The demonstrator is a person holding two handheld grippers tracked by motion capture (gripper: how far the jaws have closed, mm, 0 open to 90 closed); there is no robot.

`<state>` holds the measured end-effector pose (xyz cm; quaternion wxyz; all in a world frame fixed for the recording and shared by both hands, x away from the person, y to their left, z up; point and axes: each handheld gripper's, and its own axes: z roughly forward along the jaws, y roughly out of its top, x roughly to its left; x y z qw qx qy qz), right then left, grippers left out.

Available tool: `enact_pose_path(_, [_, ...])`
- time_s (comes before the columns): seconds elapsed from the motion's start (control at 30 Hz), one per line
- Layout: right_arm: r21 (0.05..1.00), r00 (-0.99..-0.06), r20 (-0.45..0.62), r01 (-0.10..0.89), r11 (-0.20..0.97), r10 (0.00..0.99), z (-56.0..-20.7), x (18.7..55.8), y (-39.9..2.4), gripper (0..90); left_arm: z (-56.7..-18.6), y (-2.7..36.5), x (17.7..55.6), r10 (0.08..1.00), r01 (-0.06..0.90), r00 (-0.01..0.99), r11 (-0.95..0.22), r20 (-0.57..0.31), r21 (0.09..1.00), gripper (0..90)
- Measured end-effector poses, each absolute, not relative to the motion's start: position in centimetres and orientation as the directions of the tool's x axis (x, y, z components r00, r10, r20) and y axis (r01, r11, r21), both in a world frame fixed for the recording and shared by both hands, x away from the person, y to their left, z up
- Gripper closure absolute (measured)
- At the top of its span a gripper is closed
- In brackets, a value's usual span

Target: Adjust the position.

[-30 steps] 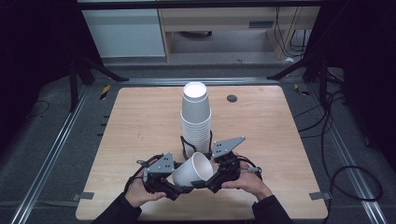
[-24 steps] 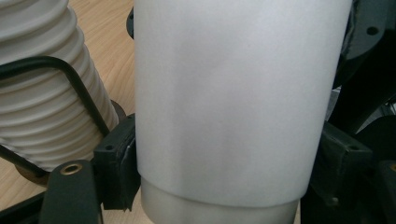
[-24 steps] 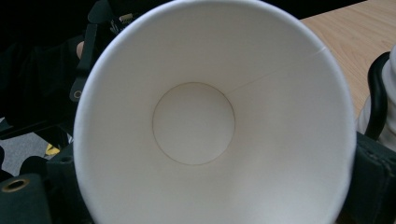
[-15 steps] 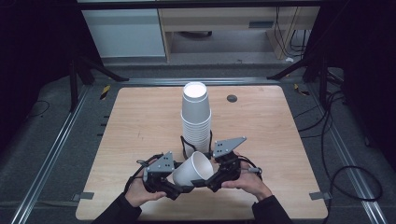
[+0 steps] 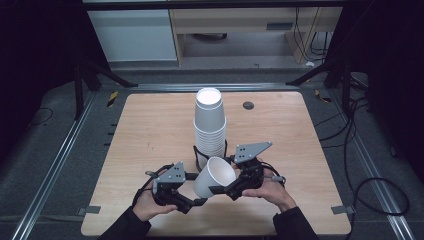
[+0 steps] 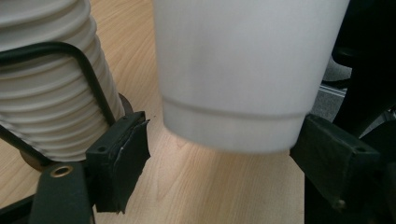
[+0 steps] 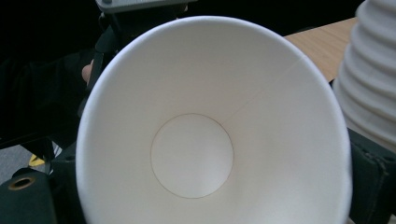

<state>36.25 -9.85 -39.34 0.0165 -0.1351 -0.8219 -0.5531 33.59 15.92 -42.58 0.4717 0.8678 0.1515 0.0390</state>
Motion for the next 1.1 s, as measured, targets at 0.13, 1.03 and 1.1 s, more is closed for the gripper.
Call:
enact_pose_path(0.13, [0.903,-0.964,0.158,0.229,0.364,0.216,-39.0,36.3,-10.3,8.8,-42.6,15.9,33.6,0.299,0.227,0.951,-0.51,-0.076,0.83,19.1])
enact_pose_path(1.03, [0.917,-0.933,0.109,0.228,0.328,0.344,-37.1,36.9,-14.3,8.8,-43.4,23.1,36.4,0.541,0.377,0.834,-0.422,-0.105,0.824,21.3])
enact_pose_path(1.1, [0.915,-0.927,0.102,0.23,0.331,0.361,-37.0,37.1,-14.7,8.8,-43.4,23.3,36.5,0.548,0.38,0.83,-0.418,-0.105,0.825,21.3])
